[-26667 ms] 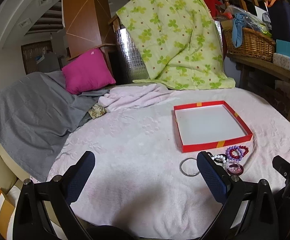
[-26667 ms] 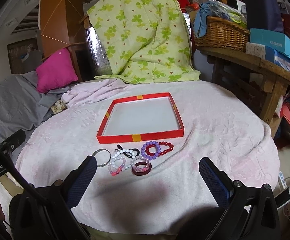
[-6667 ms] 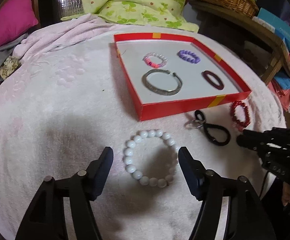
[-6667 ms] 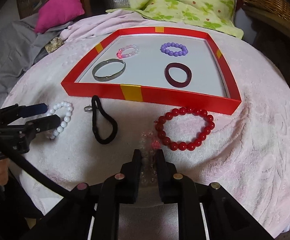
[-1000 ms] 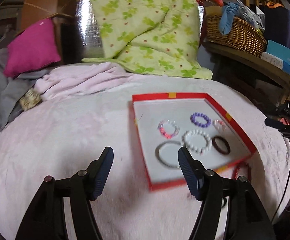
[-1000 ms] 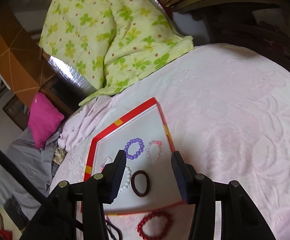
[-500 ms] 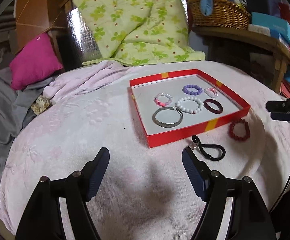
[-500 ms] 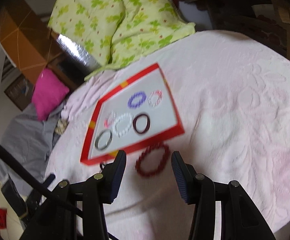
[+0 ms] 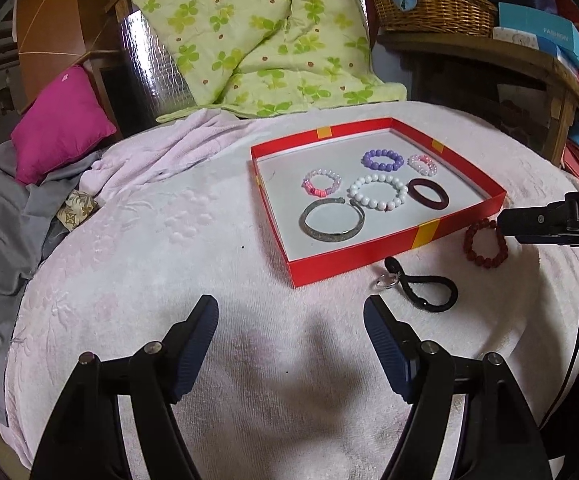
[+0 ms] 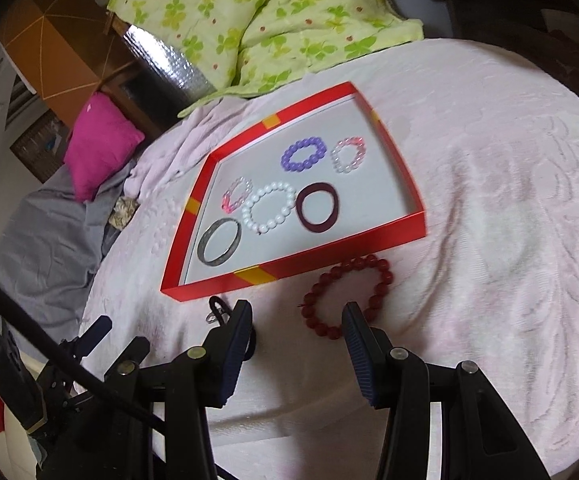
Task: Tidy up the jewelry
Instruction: 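Open both tools and withdraw them from the tray, then grasp the black hair tie by its ring with the left tool while the right grasps the red bead bracelet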
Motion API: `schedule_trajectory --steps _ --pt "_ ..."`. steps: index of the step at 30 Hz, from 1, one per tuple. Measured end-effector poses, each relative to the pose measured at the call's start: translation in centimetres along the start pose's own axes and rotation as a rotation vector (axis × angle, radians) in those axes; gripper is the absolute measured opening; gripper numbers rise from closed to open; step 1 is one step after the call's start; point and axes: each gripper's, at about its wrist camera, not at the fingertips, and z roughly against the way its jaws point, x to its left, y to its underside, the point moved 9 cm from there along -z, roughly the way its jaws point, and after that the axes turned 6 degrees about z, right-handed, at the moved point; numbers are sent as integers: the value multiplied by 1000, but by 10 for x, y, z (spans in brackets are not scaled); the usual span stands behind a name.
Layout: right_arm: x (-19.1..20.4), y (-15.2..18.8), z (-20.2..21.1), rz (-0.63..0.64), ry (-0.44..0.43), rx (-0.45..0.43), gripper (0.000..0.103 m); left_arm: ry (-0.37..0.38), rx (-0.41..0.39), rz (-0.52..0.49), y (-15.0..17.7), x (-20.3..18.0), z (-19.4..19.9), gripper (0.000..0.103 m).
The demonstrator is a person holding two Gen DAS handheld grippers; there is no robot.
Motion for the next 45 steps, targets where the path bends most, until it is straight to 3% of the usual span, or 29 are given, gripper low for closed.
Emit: schedule_trajectory --steps 13,35,40,45 --pt "13 11 -18 12 -29 69 51 8 49 29 5 1 -8 76" --pt "-9 10 -8 -26 -19 58 51 19 101 12 12 -15 -19 76" --pt "-24 7 -4 -61 -8 47 51 48 119 35 12 -17 -21 76" --pt "-44 3 -1 -112 18 21 44 112 135 83 12 -21 -21 76"
